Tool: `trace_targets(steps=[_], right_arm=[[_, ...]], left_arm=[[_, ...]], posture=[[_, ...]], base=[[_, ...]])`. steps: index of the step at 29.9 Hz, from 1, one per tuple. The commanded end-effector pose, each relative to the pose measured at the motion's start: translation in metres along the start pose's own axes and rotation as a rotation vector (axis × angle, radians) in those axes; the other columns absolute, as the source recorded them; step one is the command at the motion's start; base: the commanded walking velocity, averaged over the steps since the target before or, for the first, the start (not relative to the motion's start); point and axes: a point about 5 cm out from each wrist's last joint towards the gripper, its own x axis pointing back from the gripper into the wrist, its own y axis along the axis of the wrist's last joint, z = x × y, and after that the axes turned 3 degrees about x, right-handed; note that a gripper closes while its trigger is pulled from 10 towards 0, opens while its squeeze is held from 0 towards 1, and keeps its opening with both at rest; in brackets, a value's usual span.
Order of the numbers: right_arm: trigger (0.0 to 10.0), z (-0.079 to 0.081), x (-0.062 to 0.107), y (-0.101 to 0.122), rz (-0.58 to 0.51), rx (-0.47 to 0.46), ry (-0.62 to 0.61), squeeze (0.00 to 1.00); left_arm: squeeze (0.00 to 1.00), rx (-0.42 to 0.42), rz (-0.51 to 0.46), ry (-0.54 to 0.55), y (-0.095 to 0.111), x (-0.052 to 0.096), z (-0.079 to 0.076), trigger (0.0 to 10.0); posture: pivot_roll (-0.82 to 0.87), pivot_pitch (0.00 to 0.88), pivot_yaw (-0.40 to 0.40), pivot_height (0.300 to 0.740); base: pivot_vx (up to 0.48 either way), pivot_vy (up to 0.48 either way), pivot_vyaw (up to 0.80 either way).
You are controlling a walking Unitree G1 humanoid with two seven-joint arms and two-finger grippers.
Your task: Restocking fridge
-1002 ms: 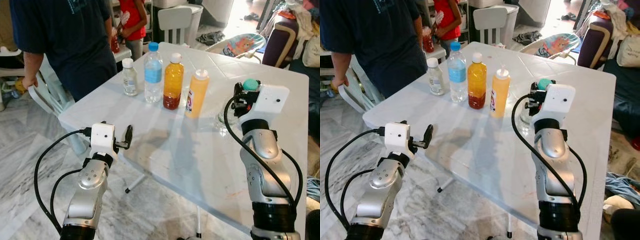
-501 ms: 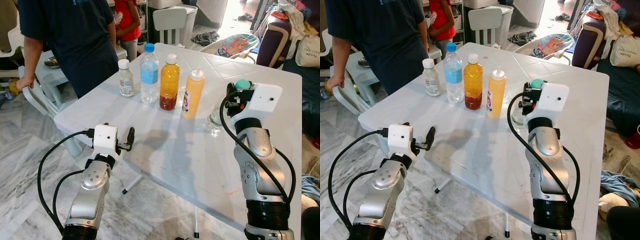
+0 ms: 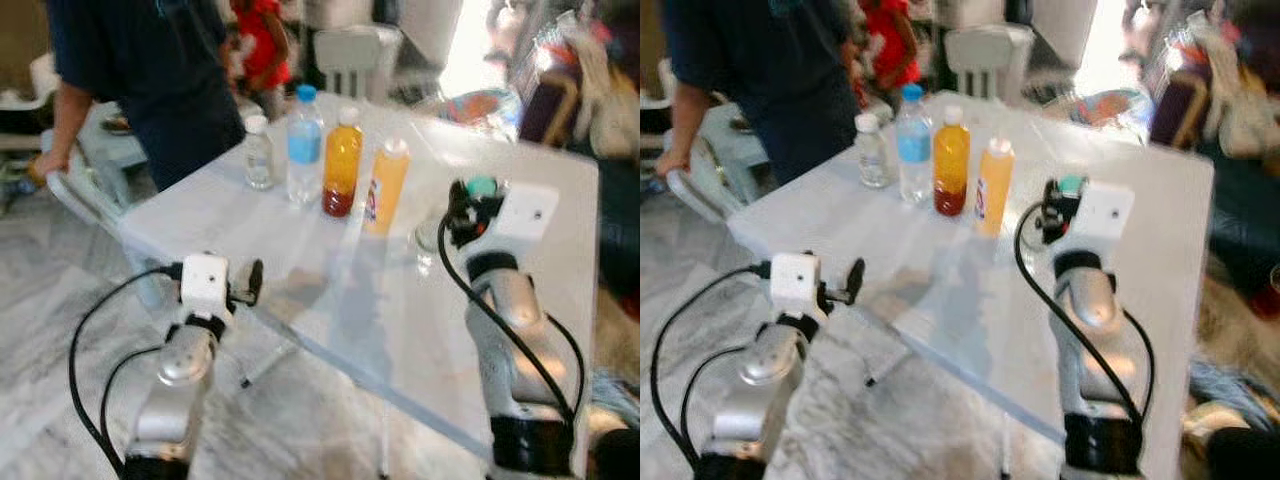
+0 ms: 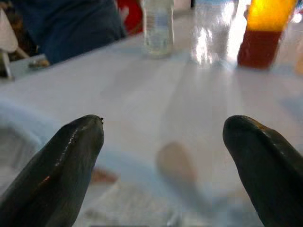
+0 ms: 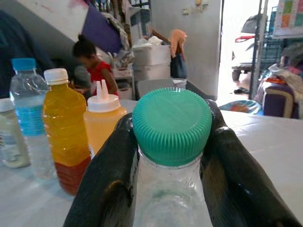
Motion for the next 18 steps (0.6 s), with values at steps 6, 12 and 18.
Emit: trace_targets(steps=[6,12,18], right_arm=[[10.0,0.011,0.004,-0.038,0.18,-0.034,0.047,0.0],[10.0,0.019,0.006,-0.042,0.184,-0.041,0.11,0.0],[10.0,0.031,0.007,-0.038,0.15,-0.054,0.183,0.0]], left_arm=[[0.0,-0.019,-0.024,-0.004,0.009,-0.007,0.0,10.0],[0.0,-0.023,-0.022,0.0,0.008,-0.006,0.001,10.0],[0.0,-0.029,-0.03,-0.001,0.008,-0.007,0.001,10.0]], posture=[[0.01,0.0,0.024,0.74],[0.02,0.002,0.018,0.74],[0.01,0.0,0.02,0.74]], base=[[-0.282,0.0,0.0],[-0.283,0.0,0.0],[-0.08,0.0,0.27]])
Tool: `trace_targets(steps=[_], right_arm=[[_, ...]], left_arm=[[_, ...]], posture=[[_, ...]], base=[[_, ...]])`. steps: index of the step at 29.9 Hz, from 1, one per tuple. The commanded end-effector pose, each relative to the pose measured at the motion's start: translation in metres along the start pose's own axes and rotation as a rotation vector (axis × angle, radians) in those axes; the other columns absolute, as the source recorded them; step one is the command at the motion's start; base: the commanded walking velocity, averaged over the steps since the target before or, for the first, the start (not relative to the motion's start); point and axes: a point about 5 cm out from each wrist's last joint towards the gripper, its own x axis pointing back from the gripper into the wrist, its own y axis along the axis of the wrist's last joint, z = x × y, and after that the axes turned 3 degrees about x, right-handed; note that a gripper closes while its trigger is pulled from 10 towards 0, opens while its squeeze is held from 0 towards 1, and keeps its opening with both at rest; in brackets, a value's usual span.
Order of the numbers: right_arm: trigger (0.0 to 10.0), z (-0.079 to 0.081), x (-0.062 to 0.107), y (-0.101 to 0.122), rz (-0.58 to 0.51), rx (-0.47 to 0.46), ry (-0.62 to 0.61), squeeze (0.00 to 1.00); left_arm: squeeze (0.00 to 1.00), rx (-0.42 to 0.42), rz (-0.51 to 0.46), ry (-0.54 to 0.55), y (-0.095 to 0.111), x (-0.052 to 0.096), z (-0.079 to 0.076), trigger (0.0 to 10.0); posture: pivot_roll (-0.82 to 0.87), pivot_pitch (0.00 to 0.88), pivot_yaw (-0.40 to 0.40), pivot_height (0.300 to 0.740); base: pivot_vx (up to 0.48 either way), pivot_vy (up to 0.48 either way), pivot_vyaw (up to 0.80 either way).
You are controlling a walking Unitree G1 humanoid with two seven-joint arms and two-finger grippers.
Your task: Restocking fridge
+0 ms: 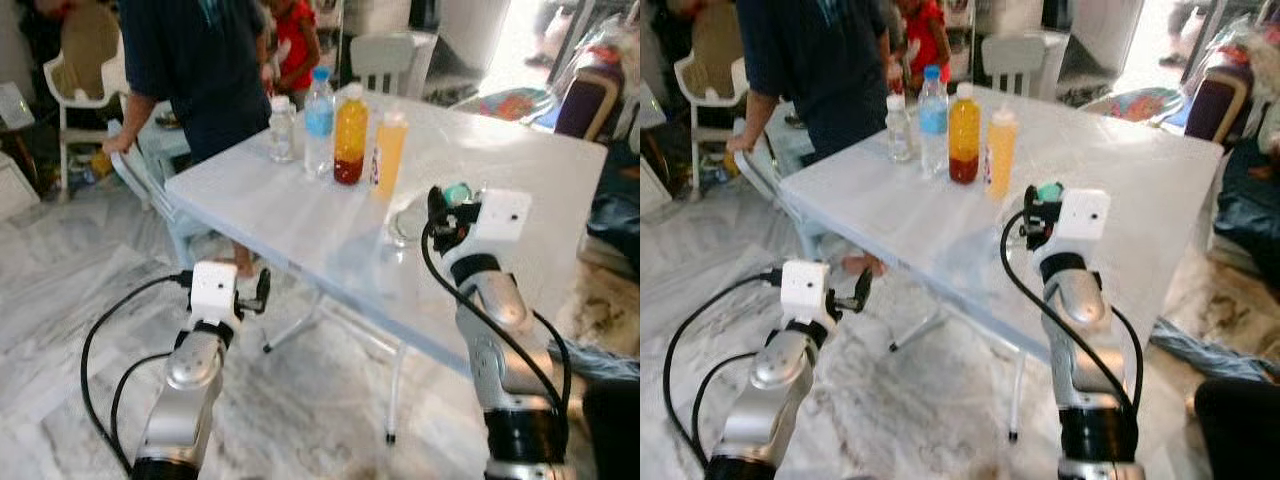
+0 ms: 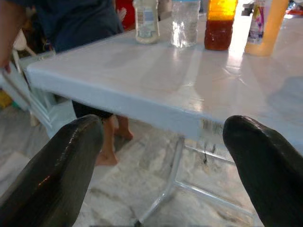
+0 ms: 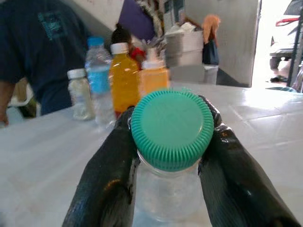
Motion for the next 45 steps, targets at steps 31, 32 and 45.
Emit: trace_targets(steps=[31,32,45], right_arm=[[10.0,-0.002,0.033,-0.038,0.035,0.151,0.19,0.0],[10.0,-0.003,0.034,-0.039,0.038,0.158,0.187,0.0],[10.0,0.008,0.036,-0.037,0.01,0.19,0.269,0.0]], left_arm=[[0.0,-0.113,0.016,0.218,-0.014,0.023,0.041,10.0],[0.0,-0.115,0.018,0.225,-0.015,0.025,0.042,10.0],[0.0,-0.124,0.017,0.251,-0.018,0.028,0.046,10.0]], posture=[[0.01,0.0,0.021,0.74],[0.01,0.0,0.021,0.74],[0.02,0.0,0.012,0.74]], base=[[0.0,0.062,0.8],[0.0,0.0,0.8],[0.0,0.0,0.8]])
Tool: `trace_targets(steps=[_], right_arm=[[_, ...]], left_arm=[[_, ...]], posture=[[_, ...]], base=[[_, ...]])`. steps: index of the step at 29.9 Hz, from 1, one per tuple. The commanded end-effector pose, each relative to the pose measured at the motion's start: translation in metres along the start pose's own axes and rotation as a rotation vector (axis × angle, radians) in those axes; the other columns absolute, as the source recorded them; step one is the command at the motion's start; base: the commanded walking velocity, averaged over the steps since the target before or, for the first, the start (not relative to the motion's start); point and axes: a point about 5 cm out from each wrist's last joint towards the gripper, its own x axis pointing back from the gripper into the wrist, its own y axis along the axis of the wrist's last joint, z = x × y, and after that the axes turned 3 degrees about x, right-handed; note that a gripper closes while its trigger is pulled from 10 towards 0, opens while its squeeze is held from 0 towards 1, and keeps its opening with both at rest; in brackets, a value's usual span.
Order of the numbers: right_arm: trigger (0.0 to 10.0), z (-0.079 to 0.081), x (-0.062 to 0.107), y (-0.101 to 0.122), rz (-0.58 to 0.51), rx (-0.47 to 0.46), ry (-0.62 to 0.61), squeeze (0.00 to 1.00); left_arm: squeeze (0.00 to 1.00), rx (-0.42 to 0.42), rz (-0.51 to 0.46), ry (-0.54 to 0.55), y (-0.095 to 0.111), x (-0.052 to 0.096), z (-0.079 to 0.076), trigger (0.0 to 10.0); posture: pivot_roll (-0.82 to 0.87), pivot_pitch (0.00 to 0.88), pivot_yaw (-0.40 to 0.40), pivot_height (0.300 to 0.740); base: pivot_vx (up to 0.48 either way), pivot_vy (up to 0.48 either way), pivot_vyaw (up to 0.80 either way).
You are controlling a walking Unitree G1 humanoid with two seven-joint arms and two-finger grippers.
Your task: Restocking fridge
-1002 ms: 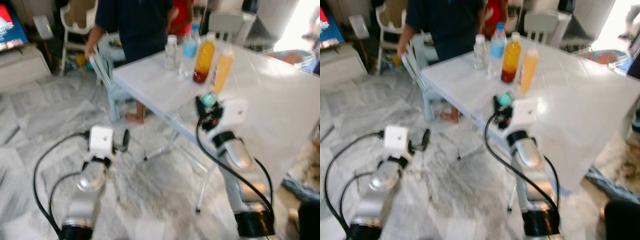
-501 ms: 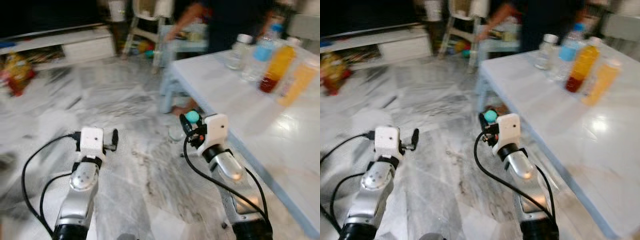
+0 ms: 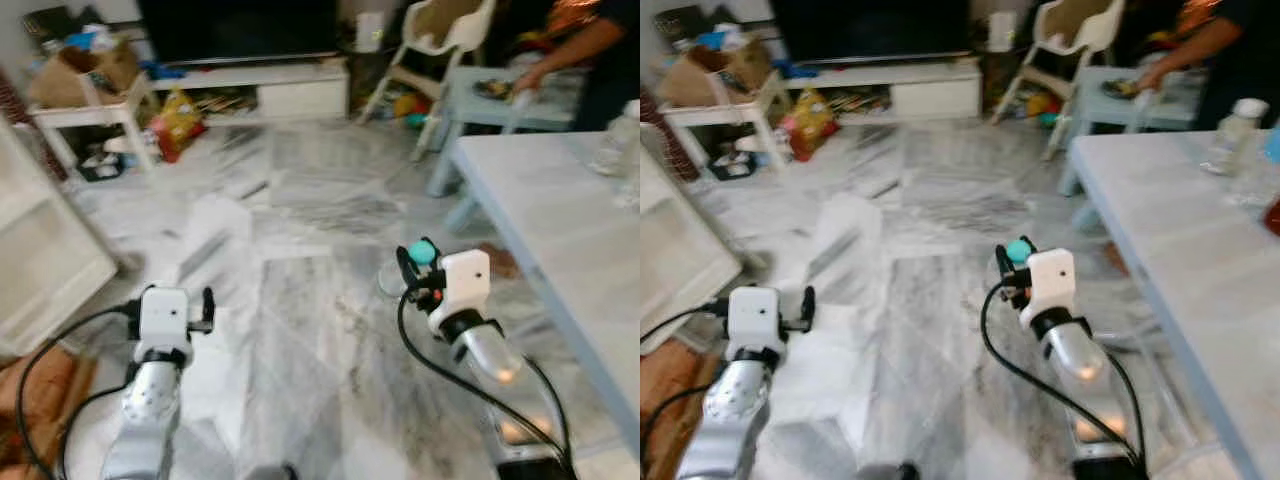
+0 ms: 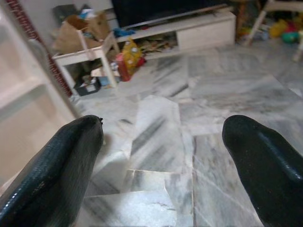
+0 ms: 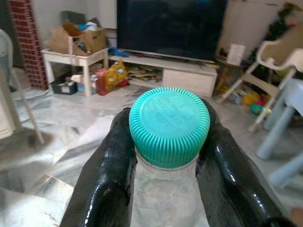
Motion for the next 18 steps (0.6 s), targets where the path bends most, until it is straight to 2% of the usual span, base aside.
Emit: trace_targets(steps=[1,11,18], right_arm=[[10.0,0.0125,-0.0089,0.0171,-0.082,0.009,0.049,0.0],[10.0,0.012,-0.0067,0.0136,-0.076,0.018,0.057,0.0],[10.0,0.0127,-0.0084,0.0152,-0.084,0.043,0.073,0.0]], left_arm=[[0.0,-0.015,-0.017,0.016,0.0049,-0.0058,0.0037,10.0],[0.0,-0.003,-0.03,0.014,0.0082,-0.0096,0.0057,10.0],[0.0,0.003,-0.04,-0.007,0.0104,-0.0122,0.0017,10.0]], posture=[[0.02,0.0,0.012,0.74],[0.02,0.0,0.017,0.74],[0.02,0.0,0.017,0.74]], base=[[0.0,0.0,0.8],[0.0,0.0,0.8],[0.0,0.0,0.8]])
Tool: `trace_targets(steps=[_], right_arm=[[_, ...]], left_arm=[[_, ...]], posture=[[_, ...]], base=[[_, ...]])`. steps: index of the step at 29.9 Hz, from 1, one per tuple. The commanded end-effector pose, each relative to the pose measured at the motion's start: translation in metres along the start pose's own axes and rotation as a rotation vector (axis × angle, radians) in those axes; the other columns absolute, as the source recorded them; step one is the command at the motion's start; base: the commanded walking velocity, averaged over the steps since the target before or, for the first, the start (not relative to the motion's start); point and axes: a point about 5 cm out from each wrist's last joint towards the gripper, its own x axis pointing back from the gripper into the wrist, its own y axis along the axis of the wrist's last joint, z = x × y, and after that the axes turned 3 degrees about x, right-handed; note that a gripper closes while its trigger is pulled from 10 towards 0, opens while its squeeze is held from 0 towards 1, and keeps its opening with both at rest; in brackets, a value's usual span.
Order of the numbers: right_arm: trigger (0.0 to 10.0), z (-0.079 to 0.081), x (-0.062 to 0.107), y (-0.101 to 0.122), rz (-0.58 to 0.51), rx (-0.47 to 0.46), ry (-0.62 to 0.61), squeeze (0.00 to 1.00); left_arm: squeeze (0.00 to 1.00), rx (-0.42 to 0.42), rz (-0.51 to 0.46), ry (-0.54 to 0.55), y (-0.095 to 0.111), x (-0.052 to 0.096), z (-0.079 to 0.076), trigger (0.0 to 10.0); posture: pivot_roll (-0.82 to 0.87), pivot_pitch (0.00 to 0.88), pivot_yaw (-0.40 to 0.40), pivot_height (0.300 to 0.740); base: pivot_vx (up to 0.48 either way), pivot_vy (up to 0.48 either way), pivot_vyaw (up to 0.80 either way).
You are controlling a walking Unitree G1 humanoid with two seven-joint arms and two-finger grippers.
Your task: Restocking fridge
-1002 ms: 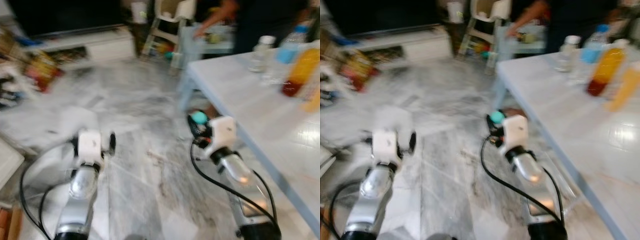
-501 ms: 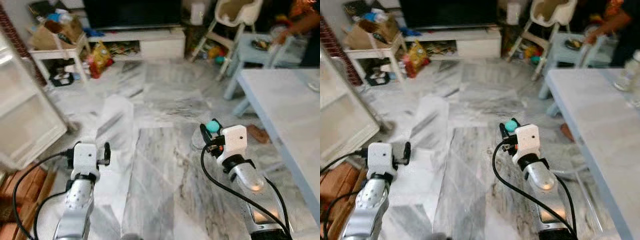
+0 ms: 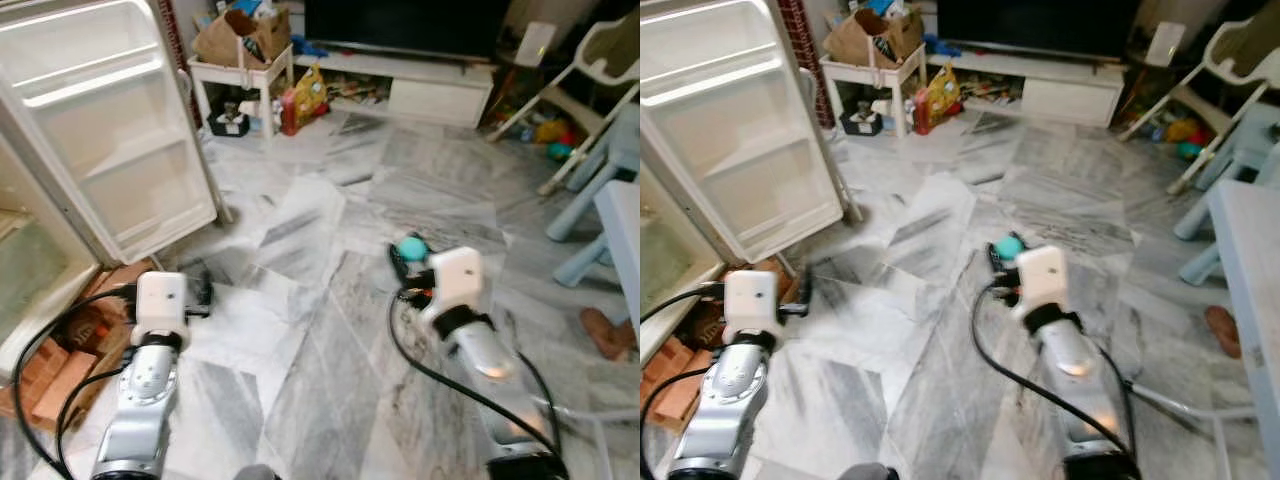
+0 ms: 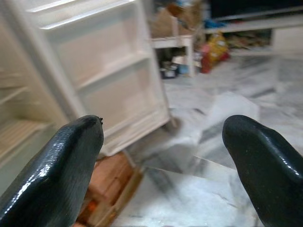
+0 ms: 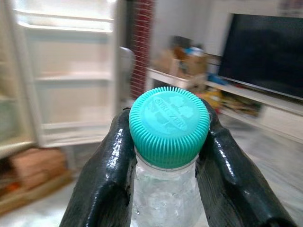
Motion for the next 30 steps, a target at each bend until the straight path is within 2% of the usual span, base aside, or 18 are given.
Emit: trace_targets(steps=[1,6,10,16,19,30], right_arm=[[10.0,-0.006,0.0,0.005,-0.025,0.025,-0.011,0.0],[10.0,-0.019,0.009,0.0,-0.003,0.036,-0.091,0.0],[10.0,-0.04,0.032,-0.016,0.071,0.02,-0.257,0.0],[10.0,-0.051,0.048,-0.032,0.151,-0.021,-0.368,0.0],[10.0,-0.05,0.047,-0.033,0.154,-0.012,-0.375,0.0],[10.0,-0.045,0.042,-0.038,0.185,-0.056,-0.353,0.0]], left_arm=[[0.0,0.005,-0.002,-0.016,0.0,0.001,-0.004,10.0],[0.0,-0.002,0.005,-0.016,-0.004,0.009,0.004,10.0],[0.0,-0.009,0.044,-0.022,-0.017,0.026,0.014,10.0],[0.0,0.002,0.036,-0.026,-0.016,0.029,0.012,10.0],[0.0,0.011,0.023,-0.029,-0.012,0.027,0.011,10.0],[0.0,0.033,0.019,-0.036,-0.009,0.022,0.007,10.0]], posture=[[0.02,0.0,0.017,0.74],[0.02,0.0,0.018,0.74],[0.02,0.0,0.02,0.74],[0.02,0.0,0.016,0.74],[0.02,0.0,0.016,0.74],[0.02,0.0,0.009,0.74]], base=[[0.0,0.0,0.8],[0.0,0.0,0.8],[0.0,0.0,0.8],[0.0,0.0,0.61],[0.0,0.0,0.0],[0.372,0.0,0.0]])
